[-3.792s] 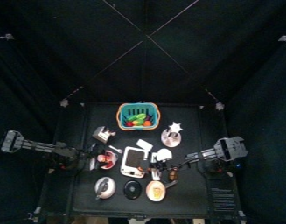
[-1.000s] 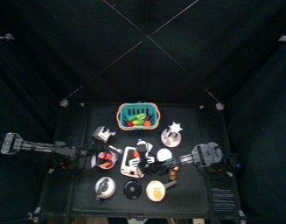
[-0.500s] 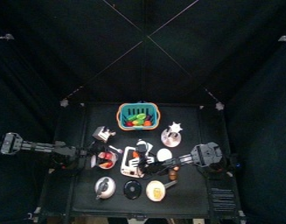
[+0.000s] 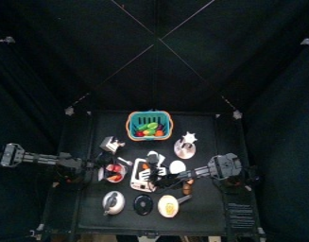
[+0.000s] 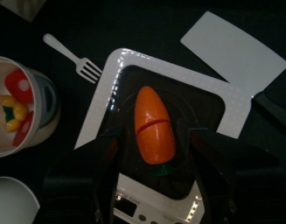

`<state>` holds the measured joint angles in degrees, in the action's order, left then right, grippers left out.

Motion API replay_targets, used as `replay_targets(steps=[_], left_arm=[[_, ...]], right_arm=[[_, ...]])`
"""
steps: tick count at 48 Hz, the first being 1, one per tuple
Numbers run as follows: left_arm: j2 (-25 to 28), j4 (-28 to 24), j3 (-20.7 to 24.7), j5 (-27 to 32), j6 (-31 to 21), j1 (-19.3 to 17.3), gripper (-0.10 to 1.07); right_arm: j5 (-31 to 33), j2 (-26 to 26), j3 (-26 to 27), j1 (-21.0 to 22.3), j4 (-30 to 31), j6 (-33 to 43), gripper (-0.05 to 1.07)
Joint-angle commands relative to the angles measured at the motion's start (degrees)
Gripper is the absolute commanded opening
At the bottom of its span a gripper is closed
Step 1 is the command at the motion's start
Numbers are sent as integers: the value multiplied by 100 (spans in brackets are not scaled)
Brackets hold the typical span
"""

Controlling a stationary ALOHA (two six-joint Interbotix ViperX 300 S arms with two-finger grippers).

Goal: Place carrot onto stove

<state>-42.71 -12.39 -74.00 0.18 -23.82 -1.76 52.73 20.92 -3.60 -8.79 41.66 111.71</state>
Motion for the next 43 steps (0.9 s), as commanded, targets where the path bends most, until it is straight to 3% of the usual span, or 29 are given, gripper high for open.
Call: replay_targets(steps=[1,25,43], left_arm=[[9,-9,114,-18,18,-35,89],[9,-9,114,0,9,-44,89],[18,9,114,0,9,-44,89]], right_arm=[[9,-360,62,9,123,-26,84],[-105,-659,-721,-35,-281,-26,81],[-677,-598,-879,0,-369,-18,65]])
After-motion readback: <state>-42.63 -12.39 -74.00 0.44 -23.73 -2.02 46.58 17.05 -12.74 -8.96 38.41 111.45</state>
